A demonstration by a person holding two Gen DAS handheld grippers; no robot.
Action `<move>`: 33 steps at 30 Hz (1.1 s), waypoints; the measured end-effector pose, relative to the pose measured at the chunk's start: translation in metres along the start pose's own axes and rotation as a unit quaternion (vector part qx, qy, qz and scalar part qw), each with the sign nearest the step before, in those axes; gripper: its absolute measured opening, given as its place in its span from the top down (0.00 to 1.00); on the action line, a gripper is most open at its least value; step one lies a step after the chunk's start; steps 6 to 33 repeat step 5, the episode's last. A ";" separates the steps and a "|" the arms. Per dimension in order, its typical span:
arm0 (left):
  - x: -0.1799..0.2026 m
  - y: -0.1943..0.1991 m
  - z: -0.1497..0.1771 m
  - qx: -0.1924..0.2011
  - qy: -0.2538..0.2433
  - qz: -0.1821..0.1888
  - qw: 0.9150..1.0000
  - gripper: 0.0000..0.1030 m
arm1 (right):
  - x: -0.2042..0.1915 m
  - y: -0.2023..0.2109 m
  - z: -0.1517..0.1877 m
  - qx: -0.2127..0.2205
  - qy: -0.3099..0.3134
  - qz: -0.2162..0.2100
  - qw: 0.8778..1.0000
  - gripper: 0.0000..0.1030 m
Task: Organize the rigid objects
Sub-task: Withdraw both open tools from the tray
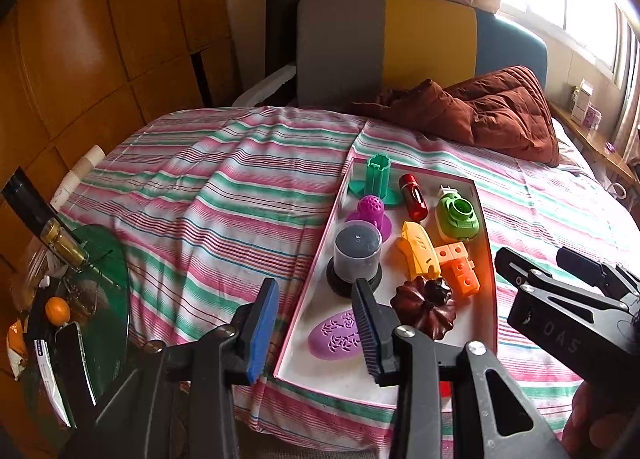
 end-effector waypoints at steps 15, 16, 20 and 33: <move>-0.003 0.002 -0.002 0.009 0.006 -0.018 1.000 0.67 | 0.005 0.000 0.000 0.000 -0.007 -0.001 1.000 0.24; -0.003 0.002 -0.002 0.009 0.006 -0.018 1.000 0.67 | 0.005 0.000 0.000 0.000 -0.007 -0.001 1.000 0.24; -0.003 0.002 -0.002 0.009 0.006 -0.018 1.000 0.67 | 0.005 0.000 0.000 0.000 -0.007 -0.001 1.000 0.24; -0.003 0.002 -0.002 0.009 0.006 -0.018 1.000 0.67 | 0.005 0.000 0.000 0.000 -0.007 -0.001 1.000 0.24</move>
Point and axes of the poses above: each gripper's, at about its wrist camera, not at the fingertips, and y roughly against the way its jaws point, x to its right, z to its underside, the point moved 9 cm from there along -y, roughly the way its jaws point, and after that the axes turned 5 degrees about z, right-handed, at the moved point
